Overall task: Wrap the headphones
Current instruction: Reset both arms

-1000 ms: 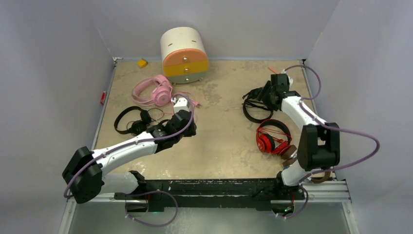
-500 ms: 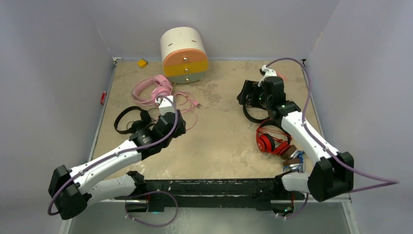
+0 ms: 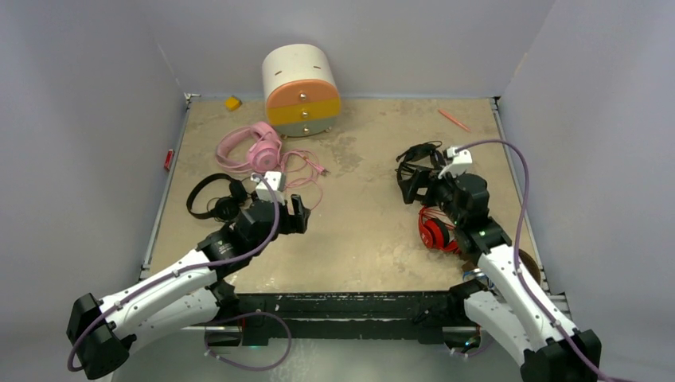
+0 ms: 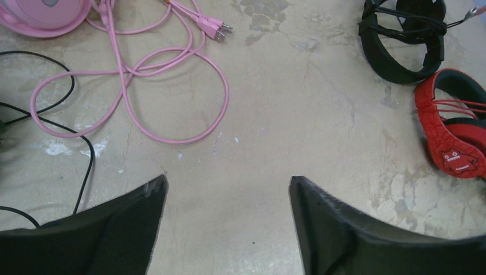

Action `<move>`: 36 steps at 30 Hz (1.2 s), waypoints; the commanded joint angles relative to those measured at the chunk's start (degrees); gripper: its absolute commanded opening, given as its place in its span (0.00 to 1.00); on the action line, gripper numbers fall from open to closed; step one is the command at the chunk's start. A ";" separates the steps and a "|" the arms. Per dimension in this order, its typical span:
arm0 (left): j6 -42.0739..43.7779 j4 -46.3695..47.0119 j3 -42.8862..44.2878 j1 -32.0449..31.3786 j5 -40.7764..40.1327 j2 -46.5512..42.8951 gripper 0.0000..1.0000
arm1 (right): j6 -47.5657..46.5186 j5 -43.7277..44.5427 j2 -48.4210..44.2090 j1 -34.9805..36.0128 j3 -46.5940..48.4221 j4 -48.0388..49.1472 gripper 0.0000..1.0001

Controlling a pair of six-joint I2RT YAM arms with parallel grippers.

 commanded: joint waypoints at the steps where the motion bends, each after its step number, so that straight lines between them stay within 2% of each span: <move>1: 4.51 5.79 -1.87 0.11 -0.56 -1.26 0.86 | 0.10 4.34 -4.56 -0.07 -4.80 2.79 0.99; 3: 5.06 6.45 -2.56 0.11 -2.11 -1.73 0.97 | 3.98 7.50 -5.62 -0.03 -5.77 -0.44 0.99; 4: 5.36 6.89 -2.97 0.11 -2.82 -1.82 0.99 | 4.85 9.22 -5.91 -0.05 -6.00 -1.74 0.99; 7: 7.24 9.24 -4.87 0.11 -5.09 -1.92 1.00 | 6.00 11.48 -5.39 -0.03 -6.69 -4.60 0.99; 12: 10.64 13.95 -8.11 0.06 -8.41 -2.99 0.96 | 3.55 12.11 -4.31 -0.08 -8.03 -3.50 0.99; 17: 16.10 20.68 -12.62 0.17 -17.62 -7.15 0.96 | -0.55 14.34 -4.10 -0.04 -13.83 12.02 0.99; 20: 22.64 32.32 -17.84 1.44 -19.32 -11.10 0.97 | -6.99 11.24 -3.99 -0.08 -17.35 19.76 0.99; 22: 23.78 36.98 -20.69 5.65 -15.10 -13.09 1.00 | -9.82 9.65 -3.18 -0.20 -19.48 25.44 0.98; 24: 21.21 36.82 -20.33 11.75 -10.16 -12.36 1.00 | -11.68 12.31 -1.00 -1.17 -20.57 31.30 0.97; 29: 19.40 41.48 -15.68 24.79 -2.71 3.93 1.00 | -9.76 5.10 9.18 -11.21 -18.00 37.99 0.95; 33: 19.23 53.72 -16.49 34.36 4.35 14.11 1.00 | -16.44 11.05 16.54 -11.64 -18.46 47.63 0.96; 36: 18.06 54.59 -14.54 39.67 8.60 18.55 1.00 | -16.83 12.31 22.46 -12.27 -18.91 53.81 0.98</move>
